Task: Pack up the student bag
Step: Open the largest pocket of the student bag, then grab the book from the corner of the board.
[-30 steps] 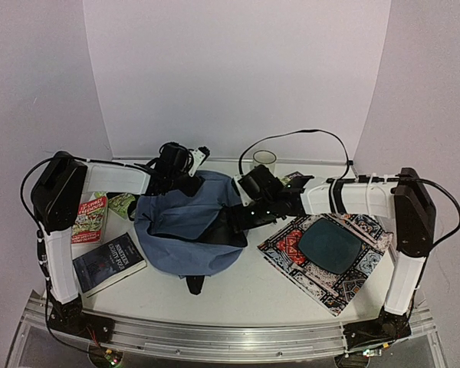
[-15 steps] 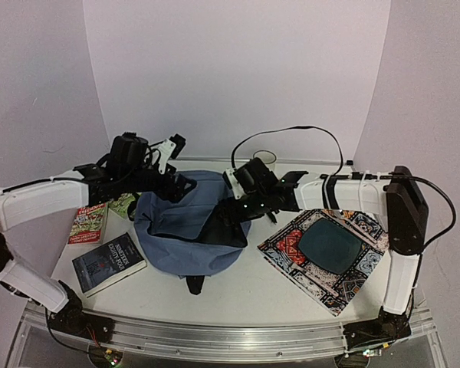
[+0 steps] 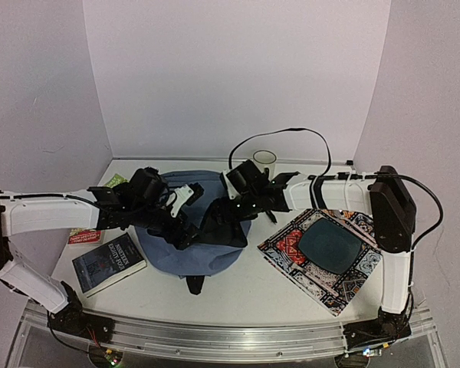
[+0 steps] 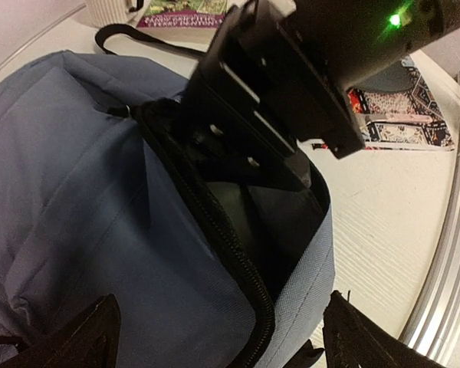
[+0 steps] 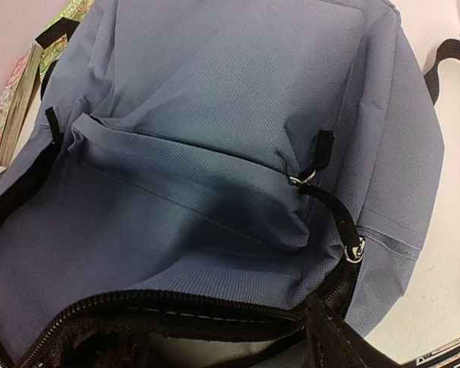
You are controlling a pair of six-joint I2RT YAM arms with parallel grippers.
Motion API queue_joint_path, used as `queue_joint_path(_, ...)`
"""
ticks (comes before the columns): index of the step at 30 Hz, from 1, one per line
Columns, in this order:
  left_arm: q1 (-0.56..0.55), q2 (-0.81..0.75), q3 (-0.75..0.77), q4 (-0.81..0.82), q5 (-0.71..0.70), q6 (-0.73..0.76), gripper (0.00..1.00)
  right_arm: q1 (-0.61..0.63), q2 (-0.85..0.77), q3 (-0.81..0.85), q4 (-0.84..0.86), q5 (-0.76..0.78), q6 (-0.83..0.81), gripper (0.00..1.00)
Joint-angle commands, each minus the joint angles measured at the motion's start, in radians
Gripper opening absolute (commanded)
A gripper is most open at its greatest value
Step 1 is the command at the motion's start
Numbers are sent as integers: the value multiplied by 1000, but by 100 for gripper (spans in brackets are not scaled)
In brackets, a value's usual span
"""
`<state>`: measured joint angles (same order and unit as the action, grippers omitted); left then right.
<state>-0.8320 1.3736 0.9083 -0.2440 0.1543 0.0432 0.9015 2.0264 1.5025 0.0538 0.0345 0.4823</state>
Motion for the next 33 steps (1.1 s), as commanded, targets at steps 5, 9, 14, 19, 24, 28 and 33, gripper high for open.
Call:
queue_joint_path(5,-34,139,75,8,-138,-33,76,-13,11,45,5,19,26,70)
queue_joint_path(9,-7,164,110,0,-363,17,12,-23,-16,28,6,27,25,71)
queue_joint_path(14,105,229,211,10,-376,86,3,-47,-92,-23,11,56,19,75)
queue_joint_path(19,163,352,313,44,-396,155,7,-85,-198,-126,59,123,45,85)
queue_joint_path(24,208,485,393,78,-411,186,16,-120,-285,-208,78,236,112,98)
queue_joint_path(28,230,566,421,114,-444,178,31,-167,-326,-263,117,202,166,98)
queue_joint_path(33,247,615,435,127,-547,125,59,-245,-318,-295,119,220,308,98)
